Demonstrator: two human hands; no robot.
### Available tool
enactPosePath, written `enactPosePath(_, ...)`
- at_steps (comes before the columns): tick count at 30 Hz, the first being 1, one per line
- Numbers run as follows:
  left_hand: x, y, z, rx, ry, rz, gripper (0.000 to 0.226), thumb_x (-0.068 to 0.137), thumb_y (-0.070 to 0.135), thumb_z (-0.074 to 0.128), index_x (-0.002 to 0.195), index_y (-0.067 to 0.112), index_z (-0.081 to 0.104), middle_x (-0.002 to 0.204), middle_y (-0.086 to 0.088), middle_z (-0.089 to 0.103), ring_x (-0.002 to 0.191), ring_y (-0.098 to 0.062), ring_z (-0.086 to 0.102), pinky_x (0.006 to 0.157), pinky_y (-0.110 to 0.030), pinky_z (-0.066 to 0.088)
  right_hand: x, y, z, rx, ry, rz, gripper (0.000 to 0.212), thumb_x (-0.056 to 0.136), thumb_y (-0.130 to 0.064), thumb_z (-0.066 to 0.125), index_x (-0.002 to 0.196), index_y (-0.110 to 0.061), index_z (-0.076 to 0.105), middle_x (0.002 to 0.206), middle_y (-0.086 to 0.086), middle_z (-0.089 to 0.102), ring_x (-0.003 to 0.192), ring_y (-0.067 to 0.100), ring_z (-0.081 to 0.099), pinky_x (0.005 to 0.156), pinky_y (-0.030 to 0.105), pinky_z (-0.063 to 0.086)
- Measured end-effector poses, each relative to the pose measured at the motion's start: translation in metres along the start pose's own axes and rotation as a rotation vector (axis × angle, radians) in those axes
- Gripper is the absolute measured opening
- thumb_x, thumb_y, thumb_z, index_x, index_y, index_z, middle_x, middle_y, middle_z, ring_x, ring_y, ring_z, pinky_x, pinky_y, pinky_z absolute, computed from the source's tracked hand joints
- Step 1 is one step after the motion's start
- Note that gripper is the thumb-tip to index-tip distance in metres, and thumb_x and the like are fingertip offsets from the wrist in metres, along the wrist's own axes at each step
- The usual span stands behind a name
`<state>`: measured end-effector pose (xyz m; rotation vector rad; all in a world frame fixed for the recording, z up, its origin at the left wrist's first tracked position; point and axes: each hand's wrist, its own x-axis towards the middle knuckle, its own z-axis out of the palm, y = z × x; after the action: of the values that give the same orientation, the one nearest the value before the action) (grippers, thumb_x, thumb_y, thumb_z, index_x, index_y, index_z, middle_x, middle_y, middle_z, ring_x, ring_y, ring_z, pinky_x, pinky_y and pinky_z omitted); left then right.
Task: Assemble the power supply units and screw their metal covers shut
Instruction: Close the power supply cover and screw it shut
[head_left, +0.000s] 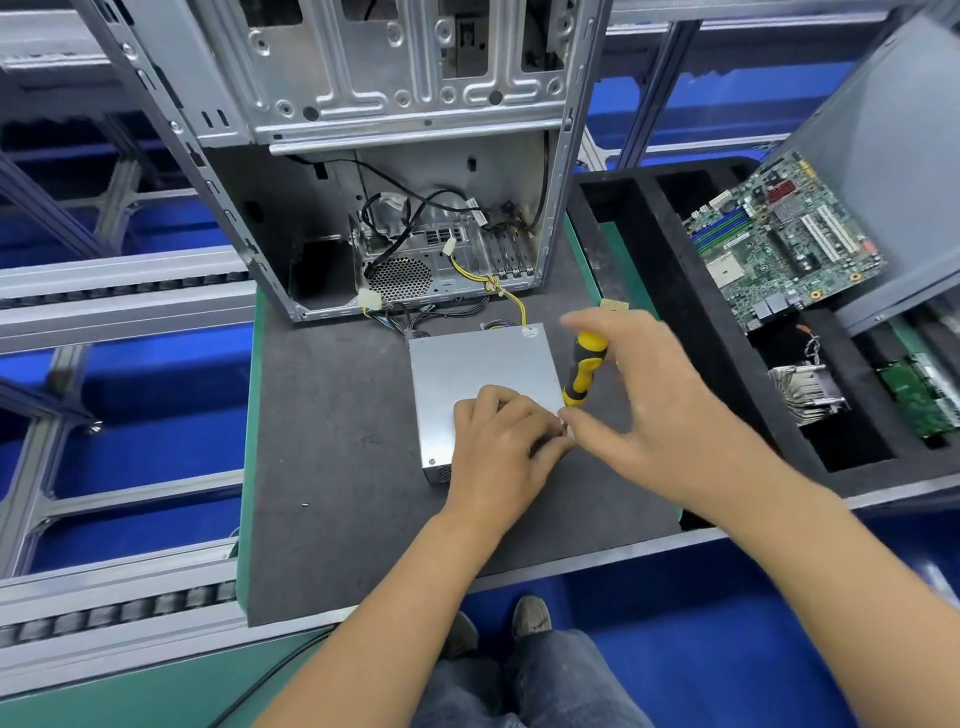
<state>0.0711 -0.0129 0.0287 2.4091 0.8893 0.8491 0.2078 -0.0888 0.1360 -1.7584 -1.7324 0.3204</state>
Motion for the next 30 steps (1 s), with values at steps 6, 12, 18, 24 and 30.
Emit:
enactPosePath(6, -0.002, -0.005, 0.003, -0.013, -0.012, 0.027, 0.008, 0.082, 0.033, 0.077, 0.080, 0.025, 0.076, 0.085, 0.016, 0.067, 0.094, -0.019, 0.051, 0.080, -0.037, 0.033, 0.031, -0.029, -0.038, -0.513, -0.343, 0.017, 0.017, 0.097, -0.032, 0.054, 0.092, -0.021, 0.042, 0.084, -0.006, 0.045, 0.080, 0.027, 0.053, 0.067, 0.035, 0.031)
enactPosePath(12, -0.001, -0.002, 0.001, 0.013, 0.017, 0.062, 0.012, 0.081, 0.035, 0.071, 0.083, 0.025, 0.077, 0.087, 0.016, 0.068, 0.091, -0.022, 0.055, 0.076, -0.037, 0.036, 0.038, -0.046, -0.043, -0.608, -0.599, 0.149, 0.026, 0.098, -0.040, 0.056, 0.109, -0.021, 0.042, 0.101, -0.001, 0.037, 0.082, 0.027, 0.053, 0.073, 0.039, 0.047)
enactPosePath(18, -0.001, -0.001, 0.001, 0.008, -0.023, -0.007, 0.013, 0.074, 0.034, 0.083, 0.081, 0.024, 0.078, 0.089, 0.018, 0.070, 0.091, -0.021, 0.057, 0.083, -0.033, 0.033, 0.051, -0.050, -0.038, -0.918, -0.597, 0.024, 0.033, 0.102, -0.047, 0.045, 0.102, -0.014, 0.049, 0.086, 0.003, 0.044, 0.080, 0.032, 0.054, 0.068, 0.036, 0.045)
enactPosePath(24, 0.000, 0.001, -0.001, -0.007, -0.069, -0.044, 0.014, 0.075, 0.035, 0.082, 0.083, 0.025, 0.078, 0.093, 0.018, 0.070, 0.094, -0.021, 0.057, 0.084, -0.027, 0.026, 0.050, -0.047, -0.037, -0.851, -0.748, 0.013, 0.021, 0.097, -0.016, 0.051, 0.118, -0.011, 0.047, 0.110, 0.006, 0.042, 0.090, 0.027, 0.056, 0.080, 0.042, 0.052)
enactPosePath(30, 0.005, 0.014, -0.013, -0.303, -0.028, -0.176, 0.045, 0.069, 0.035, 0.086, 0.109, 0.030, 0.067, 0.105, 0.025, 0.064, 0.105, -0.006, 0.051, 0.094, -0.022, 0.037, 0.057, -0.049, -0.043, -0.835, -0.701, 0.072, 0.026, 0.101, -0.037, 0.047, 0.118, -0.016, 0.050, 0.080, 0.001, 0.031, 0.083, 0.030, 0.048, 0.069, 0.039, 0.044)
